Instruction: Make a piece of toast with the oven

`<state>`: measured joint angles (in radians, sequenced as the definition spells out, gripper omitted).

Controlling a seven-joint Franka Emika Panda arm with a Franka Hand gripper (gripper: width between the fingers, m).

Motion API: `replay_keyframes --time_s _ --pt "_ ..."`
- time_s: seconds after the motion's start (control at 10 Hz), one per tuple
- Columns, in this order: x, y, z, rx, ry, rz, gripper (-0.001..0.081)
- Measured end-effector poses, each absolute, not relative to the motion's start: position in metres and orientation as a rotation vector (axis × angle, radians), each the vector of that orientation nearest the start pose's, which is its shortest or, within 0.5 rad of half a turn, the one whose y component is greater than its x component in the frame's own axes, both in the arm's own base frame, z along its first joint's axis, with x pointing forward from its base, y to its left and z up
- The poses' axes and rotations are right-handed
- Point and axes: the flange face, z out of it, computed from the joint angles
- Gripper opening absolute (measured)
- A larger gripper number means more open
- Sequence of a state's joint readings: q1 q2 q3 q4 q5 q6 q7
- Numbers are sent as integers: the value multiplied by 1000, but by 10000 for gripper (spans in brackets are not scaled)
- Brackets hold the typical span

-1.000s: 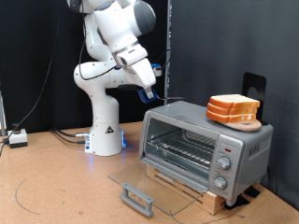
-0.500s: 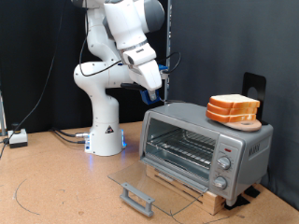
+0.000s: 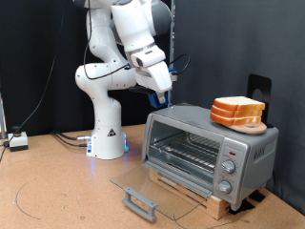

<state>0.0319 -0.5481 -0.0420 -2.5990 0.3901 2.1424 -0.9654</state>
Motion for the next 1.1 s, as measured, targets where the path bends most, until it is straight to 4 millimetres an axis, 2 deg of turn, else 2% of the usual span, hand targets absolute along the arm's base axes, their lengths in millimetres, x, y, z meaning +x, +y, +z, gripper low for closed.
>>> replay_keyframes --time_s 0.5,1.1 --pt "384 43 447 -2652 -1015 -344 396" --pt "395 53 440 -2668 -969 -320 396"
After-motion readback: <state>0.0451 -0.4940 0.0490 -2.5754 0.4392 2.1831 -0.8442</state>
